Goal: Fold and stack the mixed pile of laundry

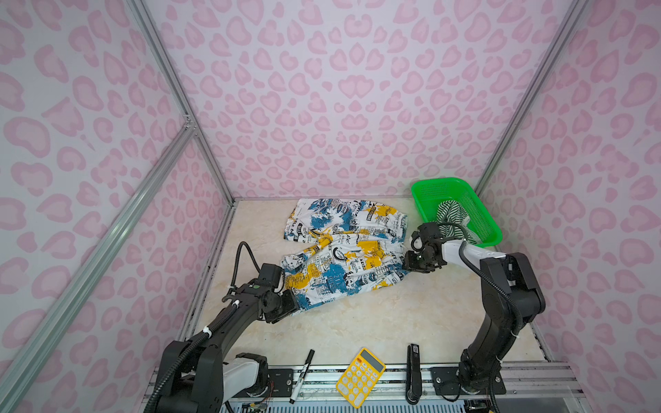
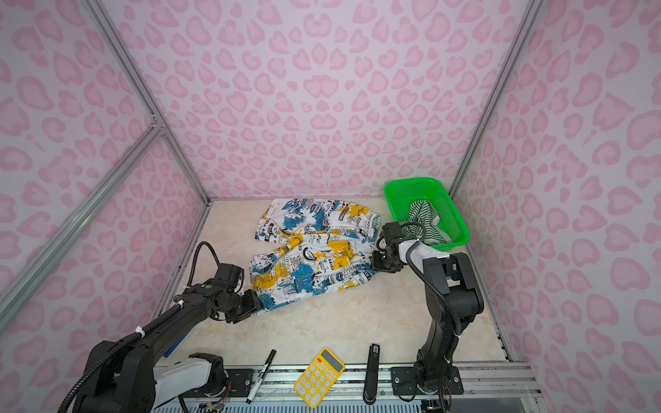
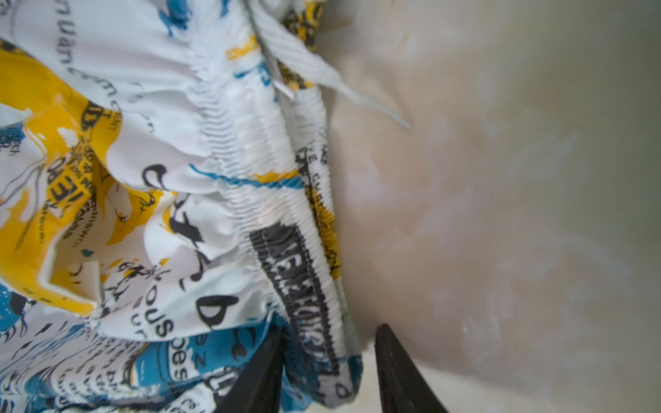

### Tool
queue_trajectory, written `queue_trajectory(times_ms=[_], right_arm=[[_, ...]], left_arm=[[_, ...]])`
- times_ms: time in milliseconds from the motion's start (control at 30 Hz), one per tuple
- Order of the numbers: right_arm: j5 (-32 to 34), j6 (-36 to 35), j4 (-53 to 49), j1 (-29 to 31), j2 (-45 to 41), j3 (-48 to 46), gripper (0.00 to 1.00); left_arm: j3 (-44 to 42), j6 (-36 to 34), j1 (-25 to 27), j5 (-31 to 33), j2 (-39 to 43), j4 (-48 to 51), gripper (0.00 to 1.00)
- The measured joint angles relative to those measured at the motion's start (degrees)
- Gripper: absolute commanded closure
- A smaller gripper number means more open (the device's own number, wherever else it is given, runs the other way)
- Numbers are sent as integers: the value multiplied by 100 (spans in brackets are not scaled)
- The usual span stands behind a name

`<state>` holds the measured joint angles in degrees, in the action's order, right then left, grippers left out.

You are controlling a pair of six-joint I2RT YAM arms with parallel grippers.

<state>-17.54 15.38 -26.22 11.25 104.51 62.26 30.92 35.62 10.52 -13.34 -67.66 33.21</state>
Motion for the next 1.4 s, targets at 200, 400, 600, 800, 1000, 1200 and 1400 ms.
queue_trajectory(times_ms=[200,400,600,800,1000,1200,1400], right_arm=[[-4,-2,42,4,4,-28,56],[72,2,50,-2,22,-59,70],[214,59,52,4,-177,-208,89],[811,105,-960,216,-946,-76,92],[1067,39,-1563,286,-1436,492,93],[1049,-96,-1976,535,-1373,374,94],[957,-15,-2334,1172,-1639,-122,93]], left_arm=[[-229,229,11,-271,-68,-369,53],[-57,339,83,-645,-717,-1130,82],[195,282,101,-247,-605,-673,97],[1008,140,94,210,94,214,97],[2100,-181,94,417,221,949,97],[2542,-337,94,485,522,1587,97],[2824,-420,94,579,1047,2304,97]])
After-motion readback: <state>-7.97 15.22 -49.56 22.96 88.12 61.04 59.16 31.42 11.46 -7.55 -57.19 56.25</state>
